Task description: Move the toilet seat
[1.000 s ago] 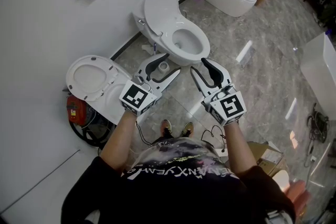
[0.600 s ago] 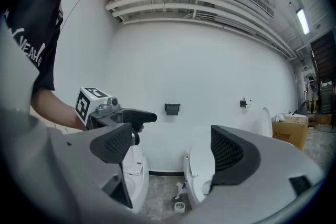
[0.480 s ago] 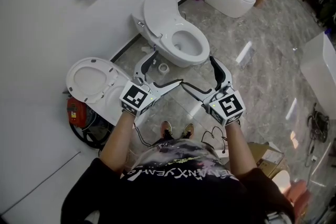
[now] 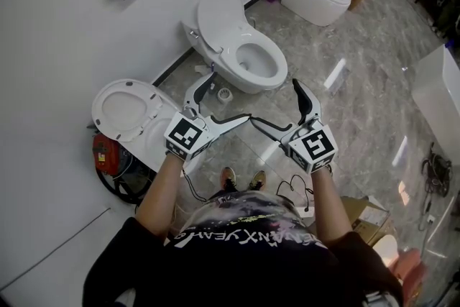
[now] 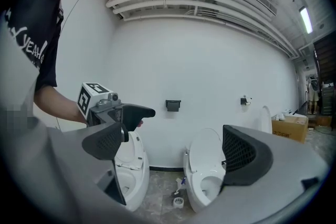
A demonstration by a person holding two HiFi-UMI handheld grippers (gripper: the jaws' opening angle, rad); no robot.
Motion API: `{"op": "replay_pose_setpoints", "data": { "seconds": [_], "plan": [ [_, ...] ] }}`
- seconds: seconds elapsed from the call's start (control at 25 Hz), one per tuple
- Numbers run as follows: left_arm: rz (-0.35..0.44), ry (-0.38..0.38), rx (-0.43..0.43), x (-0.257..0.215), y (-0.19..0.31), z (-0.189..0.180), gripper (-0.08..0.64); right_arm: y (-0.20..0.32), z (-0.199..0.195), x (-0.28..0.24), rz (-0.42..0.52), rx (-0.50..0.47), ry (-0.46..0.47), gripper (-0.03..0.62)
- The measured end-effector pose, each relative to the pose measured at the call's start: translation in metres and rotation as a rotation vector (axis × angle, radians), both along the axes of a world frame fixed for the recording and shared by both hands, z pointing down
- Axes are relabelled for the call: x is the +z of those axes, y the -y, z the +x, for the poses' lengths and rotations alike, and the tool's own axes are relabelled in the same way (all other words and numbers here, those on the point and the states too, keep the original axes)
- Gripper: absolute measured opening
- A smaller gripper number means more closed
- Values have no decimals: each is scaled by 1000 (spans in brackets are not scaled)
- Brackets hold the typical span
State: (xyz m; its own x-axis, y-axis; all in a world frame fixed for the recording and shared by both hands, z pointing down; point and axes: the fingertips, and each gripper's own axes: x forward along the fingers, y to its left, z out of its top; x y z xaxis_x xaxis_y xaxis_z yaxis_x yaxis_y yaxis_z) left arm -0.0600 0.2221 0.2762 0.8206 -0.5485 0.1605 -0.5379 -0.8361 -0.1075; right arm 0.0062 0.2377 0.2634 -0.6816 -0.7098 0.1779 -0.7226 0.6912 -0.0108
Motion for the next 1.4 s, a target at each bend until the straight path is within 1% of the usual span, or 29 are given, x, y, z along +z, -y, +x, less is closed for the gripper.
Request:
{"op": "replay_pose_setpoints", "data": {
  "seconds": [0.12, 0.28, 0.6, 0.76, 1.08, 1.4],
  "plan": [
    [2, -13, 0, -4, -2, 4, 528, -2, 10, -3, 8, 13, -5, 584],
    [13, -13, 1, -8, -9, 15, 528, -9, 27, -7, 23, 26, -8, 584],
    [41, -8, -9, -10, -33, 62, 528, -34, 68, -9, 54, 8, -10, 584],
    [35, -13, -14, -4, -46, 82, 528, -44, 89, -3, 53, 13, -8, 584],
    [31, 2, 0, 3, -62, 107, 528, -55, 111, 4, 54, 20, -1, 584],
    [20, 0, 9, 17, -49, 117, 528, -41, 121, 16, 47, 26, -9, 584]
  ]
}}
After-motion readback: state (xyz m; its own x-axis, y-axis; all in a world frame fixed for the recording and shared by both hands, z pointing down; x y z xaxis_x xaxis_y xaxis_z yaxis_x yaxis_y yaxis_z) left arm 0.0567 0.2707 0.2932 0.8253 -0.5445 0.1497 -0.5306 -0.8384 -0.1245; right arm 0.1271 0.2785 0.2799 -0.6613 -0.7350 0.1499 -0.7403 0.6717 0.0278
